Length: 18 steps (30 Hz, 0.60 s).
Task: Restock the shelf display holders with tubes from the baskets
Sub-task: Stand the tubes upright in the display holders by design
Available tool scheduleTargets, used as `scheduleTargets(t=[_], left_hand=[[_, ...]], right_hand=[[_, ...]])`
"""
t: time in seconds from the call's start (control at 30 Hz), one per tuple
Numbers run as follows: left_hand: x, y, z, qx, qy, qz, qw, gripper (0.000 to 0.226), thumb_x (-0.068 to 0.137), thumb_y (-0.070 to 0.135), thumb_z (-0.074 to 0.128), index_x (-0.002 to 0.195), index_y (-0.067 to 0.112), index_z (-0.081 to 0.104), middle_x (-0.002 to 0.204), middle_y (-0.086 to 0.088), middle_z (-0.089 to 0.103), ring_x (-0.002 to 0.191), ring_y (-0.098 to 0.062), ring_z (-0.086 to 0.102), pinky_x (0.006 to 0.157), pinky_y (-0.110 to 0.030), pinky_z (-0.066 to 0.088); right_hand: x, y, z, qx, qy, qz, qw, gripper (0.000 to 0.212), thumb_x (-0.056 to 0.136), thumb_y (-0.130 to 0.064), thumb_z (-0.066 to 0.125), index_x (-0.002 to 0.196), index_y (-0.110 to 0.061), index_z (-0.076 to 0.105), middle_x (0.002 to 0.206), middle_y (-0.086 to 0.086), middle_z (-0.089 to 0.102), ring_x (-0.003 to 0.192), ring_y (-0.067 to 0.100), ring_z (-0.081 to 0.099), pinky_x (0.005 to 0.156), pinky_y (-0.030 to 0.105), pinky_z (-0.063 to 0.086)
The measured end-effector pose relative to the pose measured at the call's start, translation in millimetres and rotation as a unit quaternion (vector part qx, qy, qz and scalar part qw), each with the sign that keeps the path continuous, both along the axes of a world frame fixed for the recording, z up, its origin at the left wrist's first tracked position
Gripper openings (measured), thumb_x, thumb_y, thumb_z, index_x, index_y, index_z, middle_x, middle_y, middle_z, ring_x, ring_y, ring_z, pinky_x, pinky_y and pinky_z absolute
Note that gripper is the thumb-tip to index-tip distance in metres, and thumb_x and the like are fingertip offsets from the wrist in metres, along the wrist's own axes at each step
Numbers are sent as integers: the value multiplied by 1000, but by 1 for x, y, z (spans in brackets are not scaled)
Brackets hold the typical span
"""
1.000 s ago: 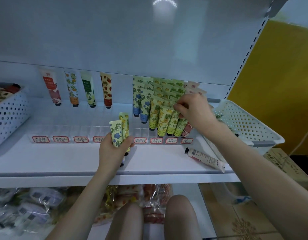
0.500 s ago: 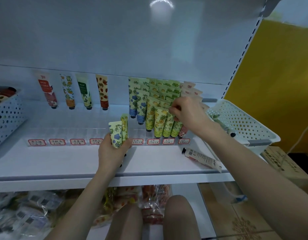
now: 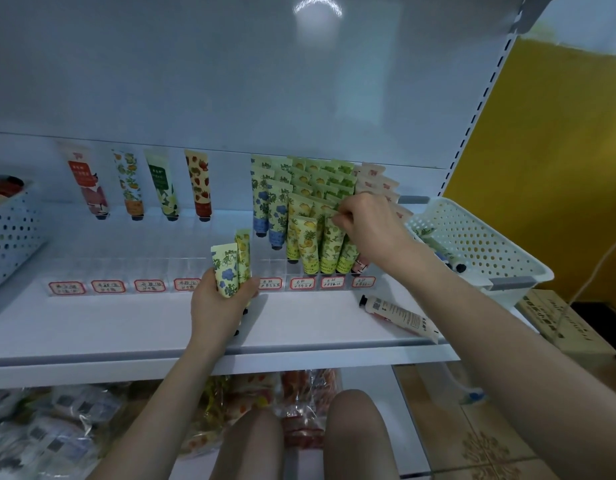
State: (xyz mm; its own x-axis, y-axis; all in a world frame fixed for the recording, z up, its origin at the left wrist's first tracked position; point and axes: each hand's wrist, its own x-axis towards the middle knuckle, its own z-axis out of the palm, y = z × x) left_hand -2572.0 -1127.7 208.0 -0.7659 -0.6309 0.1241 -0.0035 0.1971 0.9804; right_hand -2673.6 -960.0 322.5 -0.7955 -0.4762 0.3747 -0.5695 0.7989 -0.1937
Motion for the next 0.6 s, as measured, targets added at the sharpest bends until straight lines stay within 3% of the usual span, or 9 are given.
scheduleTargets(t=[0.13,0.33,0.43,0.53,0.6], left_hand=[[1,1,1,7,2,5,1000,24,81,20,70,99,12,55,83,4,60,73,-4,54,57,-20,40],[2,1,2,18,8,4,1000,21,82,19,70,95,15,55,80,8,60,70,-4,56,52,-14,41],[3,1,2,19,11,1,1000,22,82,19,70,97,15,55,82,8,60,71,-5,56,52,-14,41],[3,0,2,24,11,-1,1000,22,82,20,70,97,15,55,82,7,61,71,-7,57,56,-20,43],[2,0,1,25,12,-2,1000,23,82,20,70,98,14,55,83,5,62,73,-9,58,58,-22,45]], right_hand=[[-1,2,2,-23,-17,6,1000,23,92,-15,56,90,7,64,88,18,64,80,32,60,76,42,49],[1,2,9,-57,-3,30,998,19,91,-13,58,98,3,66,99,14,66,82,22,58,73,26,44],[0,2,12,-70,17,27,997,19,92,-11,56,99,3,66,101,14,66,96,25,59,78,23,41],[1,6,15,-97,34,28,994,19,92,-11,56,98,3,67,97,15,67,91,27,61,82,28,44],[4,6,15,-113,46,42,992,19,92,-12,56,96,3,68,95,14,68,83,21,59,74,15,37]])
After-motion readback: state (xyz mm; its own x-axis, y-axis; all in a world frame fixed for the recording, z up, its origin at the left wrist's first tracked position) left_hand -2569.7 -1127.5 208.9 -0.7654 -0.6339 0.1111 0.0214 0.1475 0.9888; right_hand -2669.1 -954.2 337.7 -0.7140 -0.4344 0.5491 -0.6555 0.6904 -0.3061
